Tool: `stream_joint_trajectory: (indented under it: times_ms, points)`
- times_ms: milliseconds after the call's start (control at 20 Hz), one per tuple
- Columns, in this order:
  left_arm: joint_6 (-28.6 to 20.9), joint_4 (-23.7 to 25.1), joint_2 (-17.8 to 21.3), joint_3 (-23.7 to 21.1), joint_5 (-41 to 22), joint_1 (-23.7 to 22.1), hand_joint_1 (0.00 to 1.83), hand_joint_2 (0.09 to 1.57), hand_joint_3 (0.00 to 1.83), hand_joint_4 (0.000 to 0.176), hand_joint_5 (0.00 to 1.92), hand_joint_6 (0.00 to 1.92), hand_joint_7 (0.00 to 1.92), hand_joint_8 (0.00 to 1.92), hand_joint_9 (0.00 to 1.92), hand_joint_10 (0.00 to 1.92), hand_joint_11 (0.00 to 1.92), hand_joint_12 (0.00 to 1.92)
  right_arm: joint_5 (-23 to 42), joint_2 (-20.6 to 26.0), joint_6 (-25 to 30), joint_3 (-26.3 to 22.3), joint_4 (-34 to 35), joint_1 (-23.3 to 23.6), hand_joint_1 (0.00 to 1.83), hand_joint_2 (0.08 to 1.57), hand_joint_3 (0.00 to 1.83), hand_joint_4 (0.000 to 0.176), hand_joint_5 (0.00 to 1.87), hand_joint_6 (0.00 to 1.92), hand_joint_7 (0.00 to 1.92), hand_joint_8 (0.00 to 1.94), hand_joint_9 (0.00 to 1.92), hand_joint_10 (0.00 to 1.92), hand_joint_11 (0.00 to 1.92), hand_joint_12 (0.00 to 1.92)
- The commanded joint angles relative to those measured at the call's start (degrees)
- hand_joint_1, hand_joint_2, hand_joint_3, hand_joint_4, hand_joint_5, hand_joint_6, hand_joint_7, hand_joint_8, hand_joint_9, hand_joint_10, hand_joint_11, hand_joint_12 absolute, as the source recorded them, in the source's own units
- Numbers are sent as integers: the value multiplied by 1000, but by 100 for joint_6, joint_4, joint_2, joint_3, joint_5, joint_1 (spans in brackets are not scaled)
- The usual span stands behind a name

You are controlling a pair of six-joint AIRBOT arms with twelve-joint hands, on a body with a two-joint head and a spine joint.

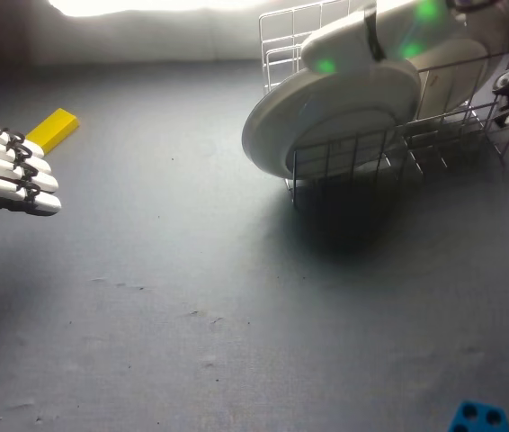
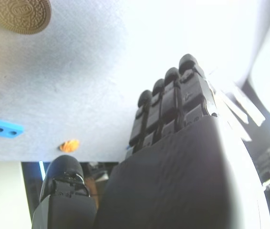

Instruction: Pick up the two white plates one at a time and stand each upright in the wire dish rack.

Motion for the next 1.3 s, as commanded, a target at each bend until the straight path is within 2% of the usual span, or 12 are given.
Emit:
stream_joint_trajectory:
  times_ms: [0, 200, 350, 500, 750, 800, 850, 1000, 1100, 1150, 1200, 1250]
  points:
    - [-16, -319, 42, -8, -87, -69, 0, 1097, 0, 0, 28, 5, 20, 5, 10, 4, 0, 0, 792, 86, -168, -75, -27, -26, 544, 862, 0, 0, 0, 0, 0, 0, 0, 0, 0, 0]
    - [-16, -329, 53, -132, -192, -205, 0, 1096, 0, 0, 32, 6, 24, 7, 8, 3, 0, 0, 962, 490, -1491, -610, -31, -286, 511, 900, 0, 0, 0, 0, 0, 0, 0, 0, 0, 0]
    - [-16, -569, 120, -254, -490, -251, 0, 1100, 0, 0, 27, 3, 14, 2, 2, 1, 0, 0, 971, 765, -1642, -832, -31, -311, 449, 925, 3, 0, 0, 0, 0, 0, 0, 0, 0, 0]
    - [-16, -614, 190, -383, -589, -535, 0, 1095, 0, 0, 18, 5, 5, 2, 0, 0, 0, 0, 1034, 1089, -1918, -1017, -31, -361, 475, 925, 1, 0, 0, 0, 0, 0, 0, 0, 0, 0]
    - [31, -626, 327, -722, -601, -615, 0, 1123, 10, 0, 54, 16, 63, 21, 37, 13, 15, 7, 1163, 1516, -2001, -1198, -31, -529, 547, 885, 0, 0, 62, 3, 81, 4, 57, 6, 63, 52]
    - [56, -626, 340, -741, -601, -615, 0, 1127, 6, 0, 78, 7, 90, 10, 70, 10, 29, 17, 1163, 1591, -2006, -1246, -31, -549, 560, 860, 13, 0, 103, 2, 127, 2, 99, 3, 12, 286]
    - [74, -626, 343, -737, -601, -615, 0, 1128, 5, 0, 95, 10, 121, 17, 108, 20, 46, 27, 1162, 1685, -2009, -1317, -31, -555, 578, 872, 14, 0, 128, 4, 150, 3, 112, 3, 2, 320]
    - [131, -627, 340, -686, -601, -615, 0, 1154, 3, 0, 190, 5, 276, 9, 270, 14, 115, 99, 1159, 1963, -2194, -1582, -32, -593, 548, 888, 6, 0, 218, 12, 255, 11, 223, 22, 0, 632]
    - [129, -628, 340, -732, -592, -630, 0, 1168, 0, 0, 267, 5, 407, 8, 387, 1, 14, 497, 1144, 2108, -2217, -1693, -32, -592, 462, 931, 12, 0, 284, 20, 342, 22, 332, 49, 0, 875]
    - [129, -627, 342, -754, -592, -646, 0, 1178, 1, 0, 332, 11, 485, 15, 447, 13, 2, 633, 1144, 2163, -2253, -1736, -32, -591, 410, 1001, 8, 0, 382, 37, 450, 44, 413, 95, 0, 1079]
    - [118, -627, 348, -761, -592, -651, 0, 1190, 4, 0, 377, 18, 542, 22, 487, 22, 0, 698, 1152, 2194, -2278, -1766, -32, -590, 369, 1052, 0, 0, 456, 41, 516, 69, 417, 249, 0, 1242]
    - [118, -627, 351, -756, -592, -651, 0, 1223, 3, 0, 449, 21, 599, 26, 533, 31, 0, 829, 1164, 2199, -2296, -1782, -33, -590, 433, 1069, 0, 0, 584, 115, 605, 245, 379, 726, 33, 1499]
